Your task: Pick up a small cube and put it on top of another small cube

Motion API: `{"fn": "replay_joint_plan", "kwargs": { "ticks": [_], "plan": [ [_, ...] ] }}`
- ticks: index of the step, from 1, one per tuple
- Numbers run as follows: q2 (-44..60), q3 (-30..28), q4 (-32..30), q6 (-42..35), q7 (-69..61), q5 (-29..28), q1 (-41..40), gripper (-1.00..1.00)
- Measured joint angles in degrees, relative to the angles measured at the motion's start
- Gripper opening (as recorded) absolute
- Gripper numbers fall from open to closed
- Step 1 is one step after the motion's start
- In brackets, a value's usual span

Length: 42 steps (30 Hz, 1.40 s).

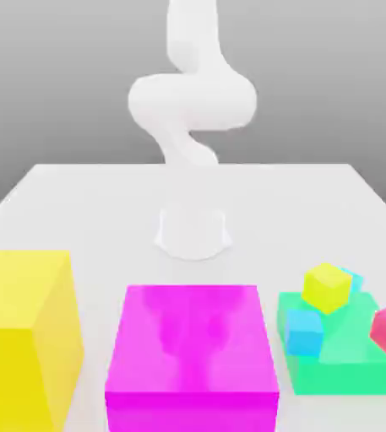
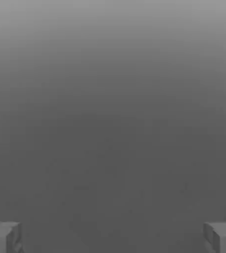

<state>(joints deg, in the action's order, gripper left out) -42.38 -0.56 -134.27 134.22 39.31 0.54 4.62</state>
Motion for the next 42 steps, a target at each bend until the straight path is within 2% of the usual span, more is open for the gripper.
{"fn": "replay_joint_plan", "kwargs": {
  "ticks": [13,24,30,37,38,42],
  "plan": [
    [18.2,-0.8,-13.0,12.7,-34.2,3.0,23.0,0.00],
    [33.2,3.0,-23.8,23.4,-61.8,4.1,38.6,0.00],
    [41.5,6.8,-29.3,29.5,-72.8,0.2,44.6,0.00],
    [55.5,2.4,-27.7,40.9,-70.4,-5.5,47.6,0.00],
    [56.9,1.9,-27.4,42.1,-70.2,-5.6,48.1,-1.00],
    [56.9,1.9,-27.4,41.9,-70.2,-5.6,48.1,-1.00]
  ]
}}
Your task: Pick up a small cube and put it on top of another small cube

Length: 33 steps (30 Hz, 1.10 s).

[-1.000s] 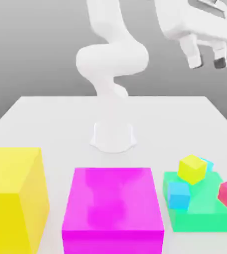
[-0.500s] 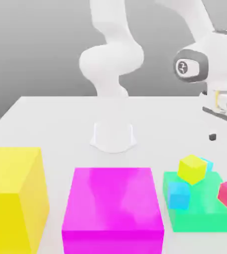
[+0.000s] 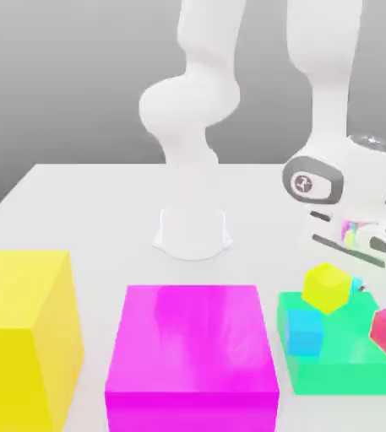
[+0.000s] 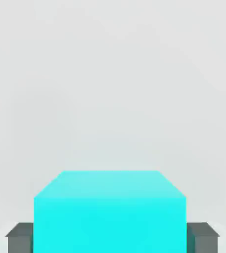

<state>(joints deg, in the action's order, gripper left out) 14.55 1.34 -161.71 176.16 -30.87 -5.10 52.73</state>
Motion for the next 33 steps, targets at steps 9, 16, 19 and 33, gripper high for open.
{"fn": "replay_joint_plan", "kwargs": {
  "ticks": [9,16,19,33],
  "plan": [
    [-11.0,2.1,-1.9,-9.0,-2.8,3.7,-1.2,-1.00],
    [-11.7,1.9,0.8,-24.2,-1.4,6.5,-1.8,-1.00],
    [-9.9,2.0,1.9,-31.6,-0.8,8.3,-1.9,-1.00],
    [-5.7,0.9,5.7,-65.9,4.6,17.9,-4.6,-1.00]
  ]
}}
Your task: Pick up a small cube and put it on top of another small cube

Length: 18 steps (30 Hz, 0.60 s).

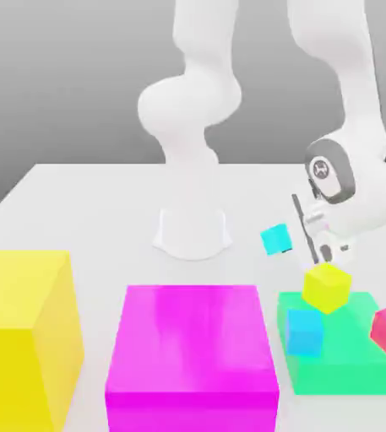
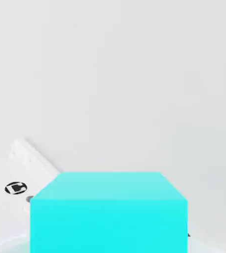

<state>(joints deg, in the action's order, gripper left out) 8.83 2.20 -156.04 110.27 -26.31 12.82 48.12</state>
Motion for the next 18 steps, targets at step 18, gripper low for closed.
{"fn": "replay_joint_plan", "kwargs": {
  "ticks": [18],
  "plan": [
    [-15.5,-7.3,5.4,15.4,-6.3,-11.0,-17.3,-1.00]
  ]
}}
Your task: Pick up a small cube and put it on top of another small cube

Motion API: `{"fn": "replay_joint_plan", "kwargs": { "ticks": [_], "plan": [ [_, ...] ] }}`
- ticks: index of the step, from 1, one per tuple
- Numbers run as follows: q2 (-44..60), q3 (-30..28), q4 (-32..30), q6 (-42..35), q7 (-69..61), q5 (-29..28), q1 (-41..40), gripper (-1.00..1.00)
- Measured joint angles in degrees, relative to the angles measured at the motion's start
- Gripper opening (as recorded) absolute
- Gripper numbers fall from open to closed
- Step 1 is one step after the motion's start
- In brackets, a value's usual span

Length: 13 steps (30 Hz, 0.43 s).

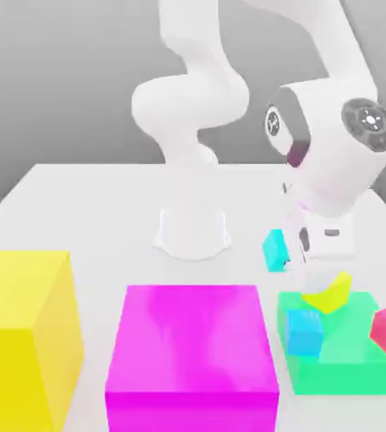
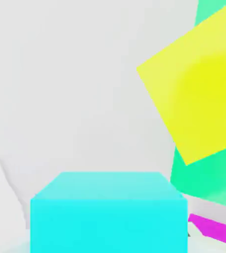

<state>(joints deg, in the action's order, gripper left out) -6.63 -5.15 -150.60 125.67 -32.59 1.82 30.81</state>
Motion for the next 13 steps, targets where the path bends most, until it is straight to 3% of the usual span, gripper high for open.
{"fn": "replay_joint_plan", "kwargs": {
  "ticks": [5,9,10,13],
  "plan": [
    [-2.1,-1.7,1.4,12.6,-5.8,-3.0,-1.4,-1.00],
    [3.8,-2.0,0.3,21.6,-7.5,-2.0,-1.4,-1.00],
    [5.4,-2.0,0.0,23.5,-7.6,-1.9,-1.4,1.00],
    [5.4,-2.0,0.0,23.5,-7.6,-1.9,-1.5,1.00]
  ]
}}
